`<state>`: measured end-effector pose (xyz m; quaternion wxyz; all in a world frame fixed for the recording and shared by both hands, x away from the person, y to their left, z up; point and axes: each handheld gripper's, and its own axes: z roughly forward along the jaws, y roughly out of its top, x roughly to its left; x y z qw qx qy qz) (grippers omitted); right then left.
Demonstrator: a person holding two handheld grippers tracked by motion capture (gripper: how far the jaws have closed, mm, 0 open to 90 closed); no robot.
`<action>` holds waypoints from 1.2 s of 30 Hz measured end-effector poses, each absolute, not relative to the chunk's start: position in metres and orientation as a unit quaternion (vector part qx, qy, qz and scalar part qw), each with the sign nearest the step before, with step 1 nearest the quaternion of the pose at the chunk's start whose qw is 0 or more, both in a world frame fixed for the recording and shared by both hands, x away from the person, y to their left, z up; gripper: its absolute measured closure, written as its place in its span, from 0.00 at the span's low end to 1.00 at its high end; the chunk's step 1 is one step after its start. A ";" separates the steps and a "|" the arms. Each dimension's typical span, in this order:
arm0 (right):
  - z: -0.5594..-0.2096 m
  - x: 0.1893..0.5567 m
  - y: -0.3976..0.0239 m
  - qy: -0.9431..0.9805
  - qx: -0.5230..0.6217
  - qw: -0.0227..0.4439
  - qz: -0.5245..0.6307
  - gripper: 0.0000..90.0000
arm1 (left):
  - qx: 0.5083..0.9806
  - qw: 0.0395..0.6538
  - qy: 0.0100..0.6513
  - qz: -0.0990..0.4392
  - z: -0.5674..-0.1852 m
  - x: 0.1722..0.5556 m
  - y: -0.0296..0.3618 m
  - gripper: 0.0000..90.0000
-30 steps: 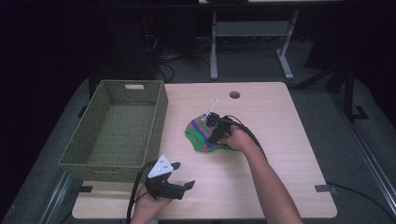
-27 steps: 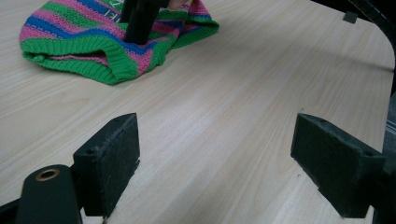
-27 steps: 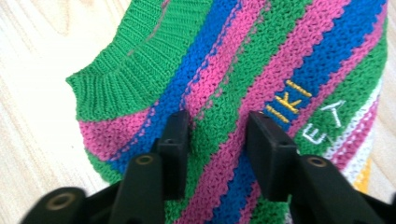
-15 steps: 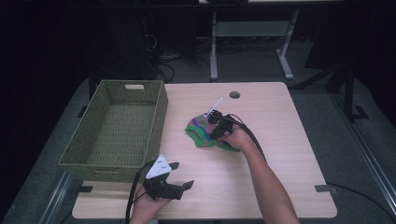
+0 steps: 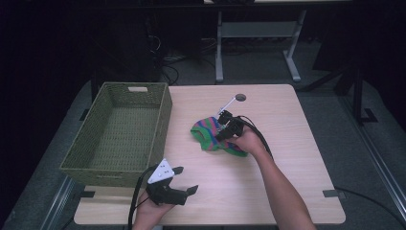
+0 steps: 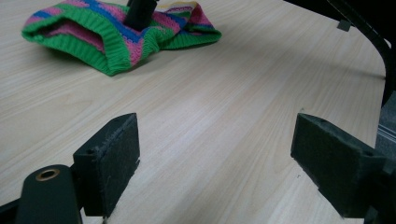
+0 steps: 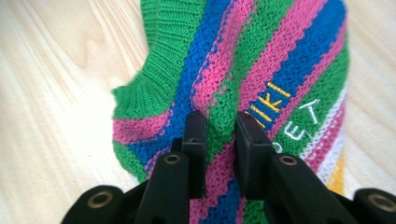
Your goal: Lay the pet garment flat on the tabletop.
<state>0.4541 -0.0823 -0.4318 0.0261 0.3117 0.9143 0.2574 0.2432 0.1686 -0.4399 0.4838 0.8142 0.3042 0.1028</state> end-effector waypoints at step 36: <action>-0.354 0.418 -0.157 0.874 0.313 0.036 0.369 0.84 | 0.803 0.495 0.312 0.111 -0.437 0.243 0.176 0.17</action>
